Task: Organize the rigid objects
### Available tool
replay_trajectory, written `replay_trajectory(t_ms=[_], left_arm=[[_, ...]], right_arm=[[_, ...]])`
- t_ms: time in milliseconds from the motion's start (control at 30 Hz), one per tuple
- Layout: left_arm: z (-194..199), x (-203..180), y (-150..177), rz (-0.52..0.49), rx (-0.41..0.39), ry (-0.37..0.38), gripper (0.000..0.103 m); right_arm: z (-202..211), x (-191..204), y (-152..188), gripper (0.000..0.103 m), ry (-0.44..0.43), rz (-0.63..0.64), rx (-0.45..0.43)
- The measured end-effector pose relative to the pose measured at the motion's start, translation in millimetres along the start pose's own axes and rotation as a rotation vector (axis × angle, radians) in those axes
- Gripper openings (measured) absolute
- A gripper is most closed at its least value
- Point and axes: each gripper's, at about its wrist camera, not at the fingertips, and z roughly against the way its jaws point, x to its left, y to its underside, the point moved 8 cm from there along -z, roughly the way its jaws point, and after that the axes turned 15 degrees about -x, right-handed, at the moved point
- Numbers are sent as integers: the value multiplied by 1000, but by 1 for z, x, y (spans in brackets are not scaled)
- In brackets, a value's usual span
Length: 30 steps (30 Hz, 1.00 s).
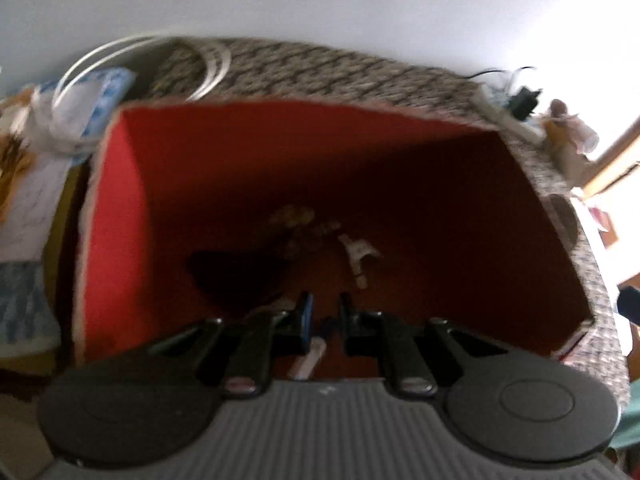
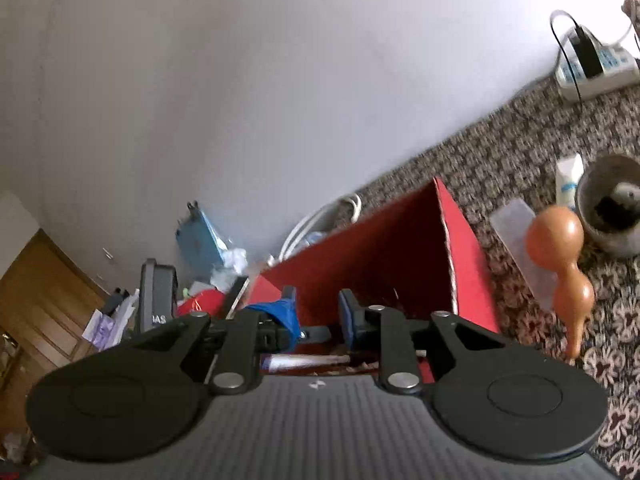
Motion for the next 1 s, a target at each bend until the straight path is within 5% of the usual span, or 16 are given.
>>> replay_trajectory(t_ms=[233,433,567,1000], left_arm=[[27,2,9,-16,-36,-25,13],[49,-25,-6,-87,-96,-88,16],[62,-43,-12,-151,-150,-141,55],[105,-90,-4,-282,-246,-185,59]], right_arm=[[4,-11,1,7,40,-12,10],[12,-7,-2,9,219,212,-64],[17,-2,3,9,276,301,-78],[41,-11,32,10,446,352,1]])
